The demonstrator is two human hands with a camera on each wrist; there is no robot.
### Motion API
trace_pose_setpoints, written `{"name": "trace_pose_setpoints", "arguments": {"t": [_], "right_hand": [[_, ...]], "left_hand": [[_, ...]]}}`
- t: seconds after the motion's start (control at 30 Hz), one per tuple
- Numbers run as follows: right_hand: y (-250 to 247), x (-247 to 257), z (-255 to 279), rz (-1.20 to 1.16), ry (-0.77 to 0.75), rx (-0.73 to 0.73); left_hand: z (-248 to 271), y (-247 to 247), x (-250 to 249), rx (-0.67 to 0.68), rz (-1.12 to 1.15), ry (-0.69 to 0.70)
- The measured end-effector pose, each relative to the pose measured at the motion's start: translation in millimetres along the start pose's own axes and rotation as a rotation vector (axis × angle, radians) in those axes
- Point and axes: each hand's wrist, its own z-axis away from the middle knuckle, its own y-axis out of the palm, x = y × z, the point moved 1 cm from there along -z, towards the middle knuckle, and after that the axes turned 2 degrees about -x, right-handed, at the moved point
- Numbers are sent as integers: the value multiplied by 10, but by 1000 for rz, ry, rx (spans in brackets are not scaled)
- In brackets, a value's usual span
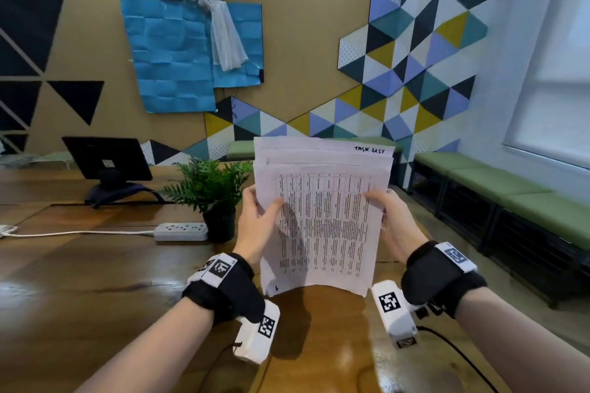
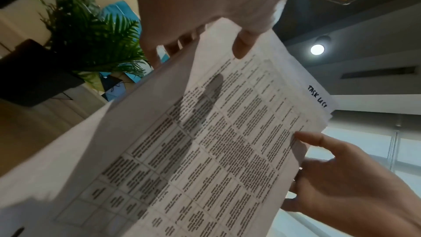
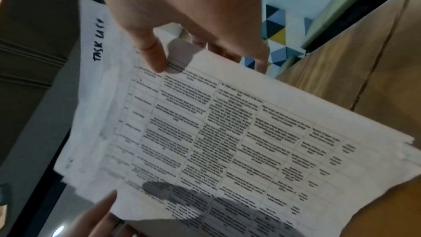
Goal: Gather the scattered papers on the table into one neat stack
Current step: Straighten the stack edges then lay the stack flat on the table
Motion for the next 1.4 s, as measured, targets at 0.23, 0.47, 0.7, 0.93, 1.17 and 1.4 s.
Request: {"name": "trace_pose_setpoints", "arguments": {"t": [0.23, 0.47, 0.7, 0.93, 1.17, 1.4], "right_hand": [[117, 54, 91, 81, -212, 49], [76, 142, 108, 568, -573, -107], [137, 302, 121, 1048, -1002, -190], [146, 301, 114, 1045, -922, -216], [160, 230, 106, 1069, -913, -110], [86, 101, 45, 294, -355, -55]], "left_hand": [[43, 114, -15, -68, -67, 158], [-4, 8, -83, -45, -107, 268], [-112, -32, -380, -104, -512, 723], [-125, -45, -408, -64, -667, 742], [-145, -56, -348, -29, -594, 751], [-143, -76, -211, 16, -139, 268]]}}
